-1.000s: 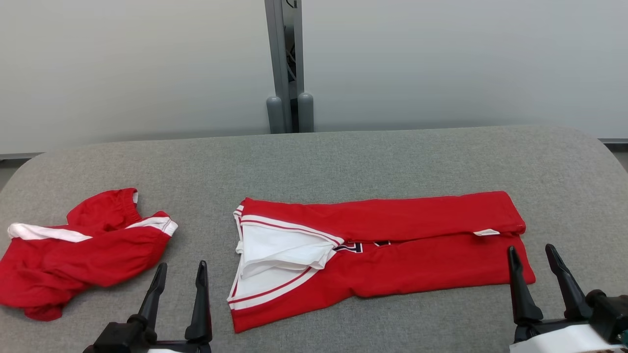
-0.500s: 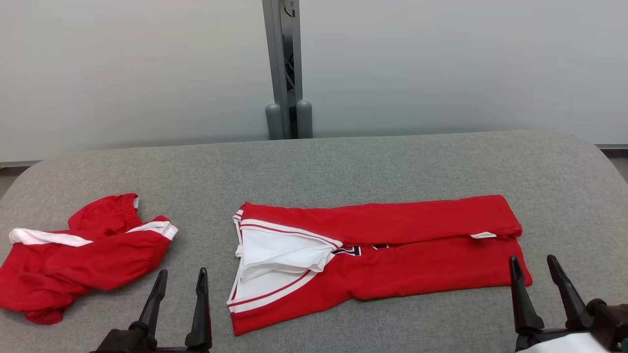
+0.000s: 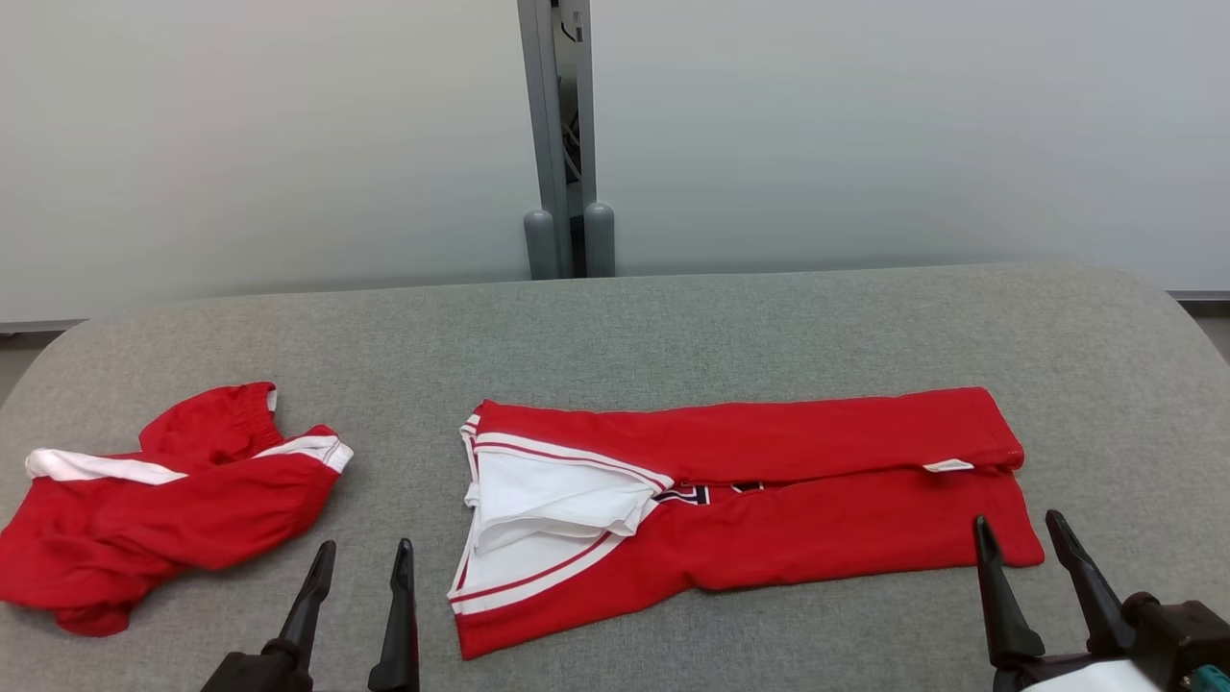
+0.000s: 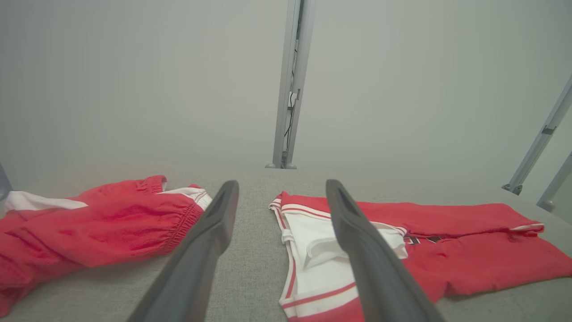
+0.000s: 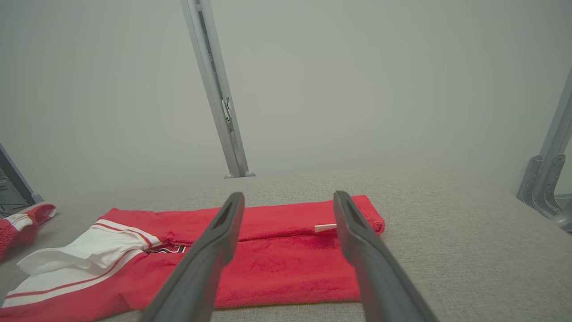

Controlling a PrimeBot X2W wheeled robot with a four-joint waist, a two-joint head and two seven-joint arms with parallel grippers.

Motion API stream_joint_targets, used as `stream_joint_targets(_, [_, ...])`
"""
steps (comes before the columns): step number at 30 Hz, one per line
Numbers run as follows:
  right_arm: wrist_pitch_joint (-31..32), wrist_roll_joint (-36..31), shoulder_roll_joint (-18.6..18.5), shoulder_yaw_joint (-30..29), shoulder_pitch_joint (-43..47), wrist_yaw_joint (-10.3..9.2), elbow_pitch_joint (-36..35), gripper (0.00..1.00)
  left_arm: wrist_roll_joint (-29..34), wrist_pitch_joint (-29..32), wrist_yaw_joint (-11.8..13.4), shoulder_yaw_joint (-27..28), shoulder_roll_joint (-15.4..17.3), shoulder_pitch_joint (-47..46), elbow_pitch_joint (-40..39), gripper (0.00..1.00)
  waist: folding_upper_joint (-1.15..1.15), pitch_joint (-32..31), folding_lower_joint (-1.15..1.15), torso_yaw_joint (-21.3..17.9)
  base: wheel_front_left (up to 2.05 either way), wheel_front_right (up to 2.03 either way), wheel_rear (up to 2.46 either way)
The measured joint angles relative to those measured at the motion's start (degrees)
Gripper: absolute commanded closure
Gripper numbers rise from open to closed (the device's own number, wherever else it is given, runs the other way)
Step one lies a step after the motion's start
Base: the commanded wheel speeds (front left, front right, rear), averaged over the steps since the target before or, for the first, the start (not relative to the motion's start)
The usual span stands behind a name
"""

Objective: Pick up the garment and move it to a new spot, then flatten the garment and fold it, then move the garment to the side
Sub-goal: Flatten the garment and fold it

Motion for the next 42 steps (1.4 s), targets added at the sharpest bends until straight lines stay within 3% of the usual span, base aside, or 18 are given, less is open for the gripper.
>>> stream_joint_targets(5, [0.0,1.4,-0.5,0.2,-0.9,0.0,3.1,0.0,0.4,0.0,-0.2,-0.4,-0.1,-0.1,0.6,0.0,0.0,0.2,0.0,0.4,0.0,0.0,0.0])
stream_joint_targets(14, [2.9,7.4,-0.9,-6.8,-16.2,0.0,23.9,0.0,1.7,0.0,-0.7,-1.3,-0.2,-1.9,1.5,0.0,0.0,3.2,0.0,1.5,0.0,0.0,0.0])
stream_joint_targets(27, [6.3,-1.7,-2.7,-20.3,-36.7,0.0,48.9,0.0,2.5,0.0,-1.5,-1.6,-0.2,-6.4,2.5,0.0,0.0,10.9,0.0,3.9,0.0,0.0,0.0])
stream_joint_targets(41, [5.4,-6.3,-3.3,-24.2,-41.1,0.0,60.1,0.0,2.8,0.0,-2.5,-1.2,-0.2,-8.3,3.6,0.0,0.0,12.9,0.0,4.7,0.0,0.0,0.0])
stream_joint_targets(42, [5.4,-6.4,-3.3,-24.1,-41.1,0.0,60.4,0.22,2.8,0.0,-2.7,-1.2,-0.2,-8.3,3.6,0.0,0.0,12.8,0.0,4.8,0.0,0.0,0.0])
